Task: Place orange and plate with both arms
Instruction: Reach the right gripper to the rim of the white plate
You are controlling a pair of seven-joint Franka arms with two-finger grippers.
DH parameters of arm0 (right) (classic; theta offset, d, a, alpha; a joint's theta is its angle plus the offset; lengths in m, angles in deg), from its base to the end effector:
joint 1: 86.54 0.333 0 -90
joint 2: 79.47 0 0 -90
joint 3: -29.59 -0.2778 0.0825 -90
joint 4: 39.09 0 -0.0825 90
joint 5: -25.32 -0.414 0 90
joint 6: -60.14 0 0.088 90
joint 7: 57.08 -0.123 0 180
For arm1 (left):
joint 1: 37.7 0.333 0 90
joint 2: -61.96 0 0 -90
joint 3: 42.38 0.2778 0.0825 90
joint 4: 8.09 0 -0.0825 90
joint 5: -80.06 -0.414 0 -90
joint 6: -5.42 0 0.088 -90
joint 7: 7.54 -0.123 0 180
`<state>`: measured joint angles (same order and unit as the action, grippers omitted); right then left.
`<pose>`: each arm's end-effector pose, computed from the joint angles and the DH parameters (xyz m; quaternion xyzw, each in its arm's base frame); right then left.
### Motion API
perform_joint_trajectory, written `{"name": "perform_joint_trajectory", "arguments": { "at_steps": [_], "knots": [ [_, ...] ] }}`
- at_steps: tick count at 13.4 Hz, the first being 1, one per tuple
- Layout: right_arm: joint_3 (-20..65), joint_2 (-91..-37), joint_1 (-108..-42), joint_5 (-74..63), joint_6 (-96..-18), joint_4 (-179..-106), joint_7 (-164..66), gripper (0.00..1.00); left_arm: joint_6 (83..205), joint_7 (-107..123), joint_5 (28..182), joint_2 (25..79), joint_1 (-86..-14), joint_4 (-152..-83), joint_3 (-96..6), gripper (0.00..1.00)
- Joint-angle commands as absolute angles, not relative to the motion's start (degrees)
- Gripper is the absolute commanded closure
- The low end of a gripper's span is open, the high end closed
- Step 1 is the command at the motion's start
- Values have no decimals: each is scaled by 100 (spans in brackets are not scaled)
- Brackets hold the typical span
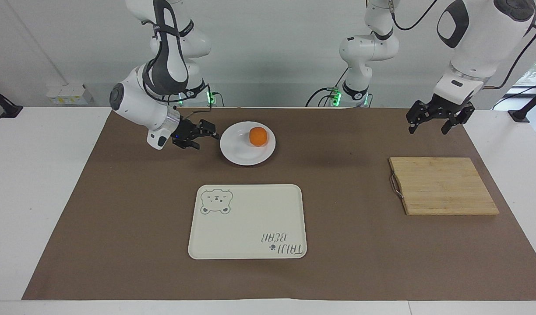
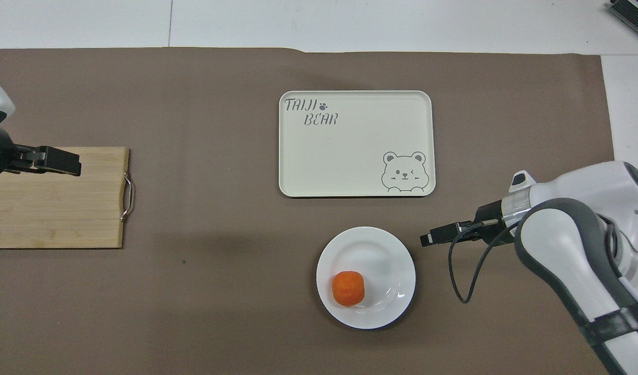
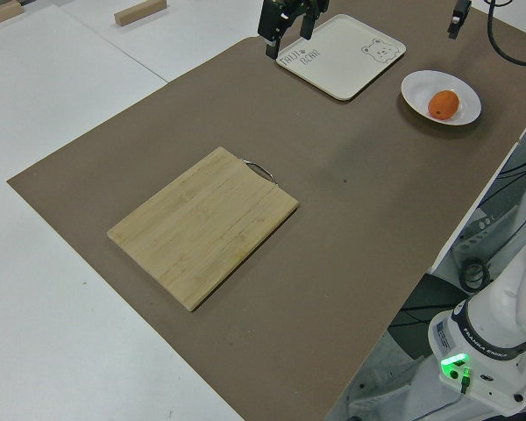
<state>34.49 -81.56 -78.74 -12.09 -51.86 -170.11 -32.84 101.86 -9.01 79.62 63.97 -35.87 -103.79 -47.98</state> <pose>0.5019 0.0749 0.2874 -0.9484 -0.0619 0.0859 0.2989 0.5837 -0.0383 0.5505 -0.9986 0.0460 -0.0240 0.0051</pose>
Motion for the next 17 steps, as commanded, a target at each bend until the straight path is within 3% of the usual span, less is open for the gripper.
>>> {"name": "perform_joint_trajectory", "arguments": {
  "at_steps": [1, 5, 13, 14, 17],
  "knots": [
    [3416, -8395, -7960, -1781, -5637, -17680, -2468, 0, 10149, -798, 7927, 6644, -3568, -10591, -4783, 0],
    [3416, -8316, -7669, -2493, -6377, -18331, -1747, 0, 10070, -667, 7927, 6609, -3559, -10530, -4783, 0],
    [3416, -8316, -7467, -3145, -6440, -18771, -1665, 0, 10052, -667, 7927, 6609, -3559, -10530, -4783, 0],
    [3416, -8316, -7467, -3145, -6440, -18780, -1674, 13, 10052, -667, 7927, 6609, -3559, -10530, -4783, 0],
    [3416, -8307, -7494, -3145, -6396, -18771, -2006, 94, 10052, -667, 7927, 6609, -3550, -10530, -4783, 0]
  ]
}}
